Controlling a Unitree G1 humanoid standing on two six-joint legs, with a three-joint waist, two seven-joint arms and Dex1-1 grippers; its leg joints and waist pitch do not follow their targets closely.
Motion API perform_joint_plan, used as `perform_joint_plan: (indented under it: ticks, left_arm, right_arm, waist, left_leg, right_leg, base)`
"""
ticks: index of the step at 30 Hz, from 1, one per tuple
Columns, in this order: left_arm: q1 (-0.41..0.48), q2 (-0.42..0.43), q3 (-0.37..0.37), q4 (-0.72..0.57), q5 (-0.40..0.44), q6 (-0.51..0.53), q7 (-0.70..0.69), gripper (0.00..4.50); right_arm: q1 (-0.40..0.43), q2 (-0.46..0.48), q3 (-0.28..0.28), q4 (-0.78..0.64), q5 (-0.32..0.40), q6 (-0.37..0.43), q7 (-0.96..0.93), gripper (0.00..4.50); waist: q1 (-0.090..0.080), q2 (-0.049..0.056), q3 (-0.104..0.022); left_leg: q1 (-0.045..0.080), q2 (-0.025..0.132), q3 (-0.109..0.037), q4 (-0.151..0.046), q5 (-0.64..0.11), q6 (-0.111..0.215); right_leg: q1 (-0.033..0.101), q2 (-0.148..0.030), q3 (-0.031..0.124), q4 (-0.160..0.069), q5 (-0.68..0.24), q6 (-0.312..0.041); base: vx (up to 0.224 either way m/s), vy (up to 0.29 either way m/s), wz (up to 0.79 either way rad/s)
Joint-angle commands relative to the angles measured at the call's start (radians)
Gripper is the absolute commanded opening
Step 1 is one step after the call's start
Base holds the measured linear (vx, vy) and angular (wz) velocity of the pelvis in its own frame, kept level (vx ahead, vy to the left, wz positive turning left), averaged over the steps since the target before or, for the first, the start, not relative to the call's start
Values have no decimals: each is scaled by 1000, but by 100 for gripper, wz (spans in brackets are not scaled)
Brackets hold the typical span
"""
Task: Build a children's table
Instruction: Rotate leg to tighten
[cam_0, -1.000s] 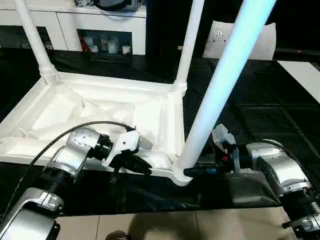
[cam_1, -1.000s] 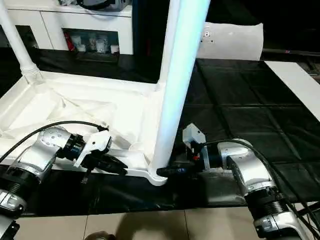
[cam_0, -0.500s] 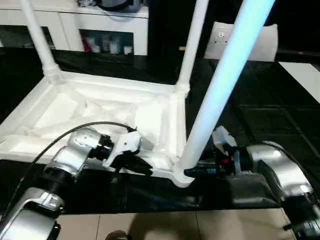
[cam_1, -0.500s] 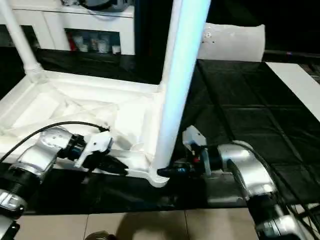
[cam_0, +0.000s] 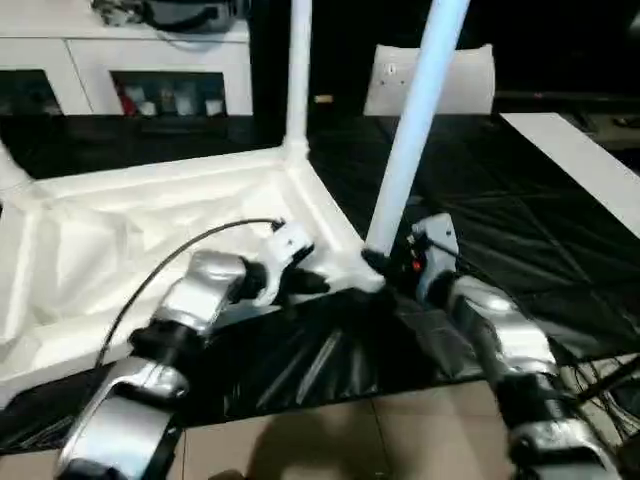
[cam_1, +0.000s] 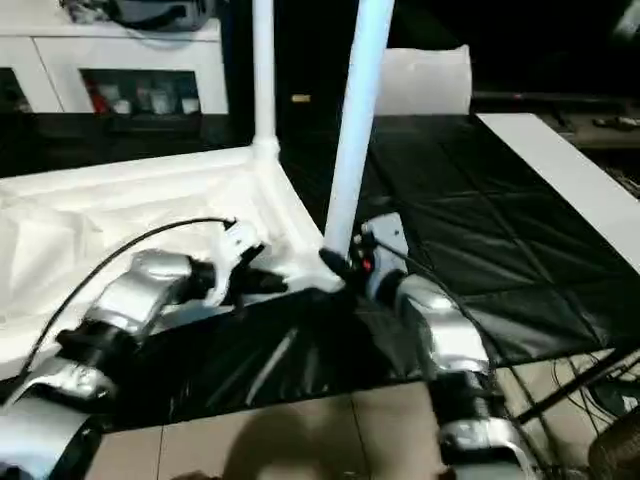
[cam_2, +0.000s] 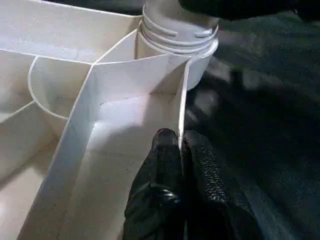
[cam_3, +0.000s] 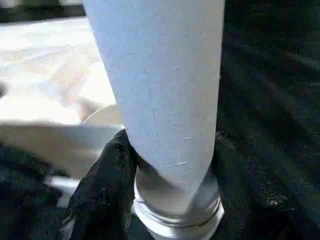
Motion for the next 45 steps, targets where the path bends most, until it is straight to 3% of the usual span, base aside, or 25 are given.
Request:
perform_joint_plan:
  ticks: [1, 3, 4, 5, 7, 11, 14, 15, 16, 17, 18, 21, 26, 29, 30, 34, 36, 40, 45]
  left_arm:
    - [-75, -119, 81, -13, -68, -22, 170, 0]
    - [-87, -147, 101, -14, -62, -20, 249, 0]
    - [-87, -148, 101, -17, -59, -20, 255, 0]
    - [-84, -147, 93, -24, -54, -25, 249, 0]
    - [-68, -134, 74, -47, -45, -35, 224, 0]
    - [-31, -97, 44, -83, -29, -52, 158, 0]
    - [26, -27, 18, -125, -25, -95, 63, 0]
    - [31, -20, 15, -128, -24, -102, 53, 0]
    - [51, 13, 3, -141, -25, -131, 0, 0]
    - [61, 31, -2, -149, -26, -130, -23, 0]
    - [70, 48, -7, -157, -26, -137, -45, 0]
    - [93, 98, -24, -172, -36, -177, -124, 0]
    - [116, 188, -69, -173, -25, -240, -267, 0]
    - [121, 214, -78, -173, -25, -266, -314, 0]
    - [134, 250, -93, -187, -41, -296, -411, 0]
    - [146, 284, -116, -205, -52, -310, -494, 0]
    - [148, 310, -145, -206, -45, -341, -552, 0]
    - [140, 321, -159, -195, -43, -364, -591, 0]
    - [130, 328, -178, -190, -38, -386, -625, 0]
  right_arm:
    - [-2, 101, 82, 71, -4, 68, -32, 196]
    - [-22, 126, 78, 99, -26, 41, -82, 196]
    - [-24, 129, 76, 103, -28, 35, -87, 196]
    - [-26, 132, 66, 106, -22, 23, -90, 251]
    - [-21, 123, 59, 97, -14, -3, -78, 263]
    - [8, 88, 61, 66, -25, -27, -47, 309]
    - [52, 28, 41, 13, -16, -70, 27, 332]
    - [56, 21, 40, 7, -12, -72, 36, 332]
    - [73, -10, 35, -22, 6, -79, 87, 344]
    - [81, -28, 35, -36, 10, -84, 112, 351]
    - [88, -47, 38, -47, 12, -98, 143, 360]
    - [109, -114, 55, -77, 4, -138, 230, 389]
    - [132, -220, 45, -163, 77, -104, 410, 414]
    - [141, -260, 53, -203, 107, -77, 481, 441]
    - [147, -309, 80, -225, 113, -89, 573, 441]
    - [146, -351, 119, -230, 98, -94, 649, 446]
    - [139, -384, 172, -225, 74, -106, 722, 446]
    - [110, -376, 194, -193, 81, -119, 763, 446]
    - [72, -363, 216, -158, 112, -108, 834, 407]
  waist:
    - [-3, 2, -49]
    - [-2, 1, -52]
    - [1, -2, -52]
    - [3, -3, -53]
    - [6, -2, -55]
    - [9, 2, -62]
    - [11, -3, -76]
    - [12, 0, -76]
    - [11, 4, -76]
    - [15, 1, -73]
    - [16, 3, -68]
    - [19, 6, -61]
    - [18, 9, -55]
    - [18, 10, -56]
    - [20, 9, -60]
    - [22, 9, -60]
    - [25, 5, -57]
    - [35, 6, -55]
    - [42, 4, -57]
  left_leg:
    - [25, 61, -43, -86, -377, -35]
    - [23, 61, -39, -86, -352, -28]
    - [19, 59, -35, -85, -325, -10]
    - [19, 58, -33, -84, -312, 0]
    - [16, 59, -31, -82, -278, 29]
    - [7, 60, -30, -80, -223, 51]
    - [-1, 58, -25, -64, -93, 102]
    - [-3, 57, -22, -59, -44, 134]
    - [-2, 56, -20, -57, -35, 146]
    - [-5, 57, -18, -56, -42, 161]
    - [-4, 59, -17, -59, -73, 157]
    - [5, 64, -18, -67, -173, 96]
    - [8, 68, -25, -78, -263, 43]
    - [9, 69, -24, -78, -256, 38]
    - [7, 67, -24, -75, -244, 43]
    - [6, 65, -19, -70, -192, 71]
    - [5, 66, -19, -70, -203, 75]
    - [12, 71, -20, -74, -235, 47]
    - [12, 72, -20, -74, -232, 38]
  right_leg:
    - [6, -71, 39, -100, -434, -149]
    - [11, -71, 40, -96, -372, -165]
    - [14, -70, 41, -95, -335, -169]
    - [16, -70, 42, -94, -319, -170]
    - [19, -70, 43, -91, -285, -175]
    - [27, -70, 41, -81, -201, -187]
    - [39, -70, 43, -55, 4, -227]
    - [36, -67, 41, -47, 79, -248]
    - [33, -65, 41, -45, 101, -260]
    - [34, -66, 42, -47, 100, -265]
    - [32, -66, 41, -53, 50, -266]
    - [24, -64, 40, -68, -121, -242]
    - [18, -63, 42, -77, -249, -195]
    - [16, -64, 44, -73, -222, -197]
    - [21, -64, 43, -70, -193, -204]
    - [21, -63, 43, -61, -104, -236]
    - [21, -63, 41, -64, -132, -240]
    - [15, -67, 43, -66, -197, -231]
    - [17, -66, 41, -61, -184, -233]
  base:
    - [0, 0, 0]
    - [0, 0, 0]
    - [0, 0, 0]
    - [0, 0, 0]
    - [0, 0, 0]
    - [13, -6, 0]
    - [35, -17, -1]
    - [0, 0, 0]
    - [0, 0, 0]
    - [0, 0, 0]
    - [0, 0, 0]
    - [0, 0, 0]
    - [0, 0, 0]
    - [0, 0, 0]
    - [0, 0, 0]
    - [0, 0, 0]
    - [0, 0, 0]
    - [0, 0, 0]
    - [0, 0, 0]
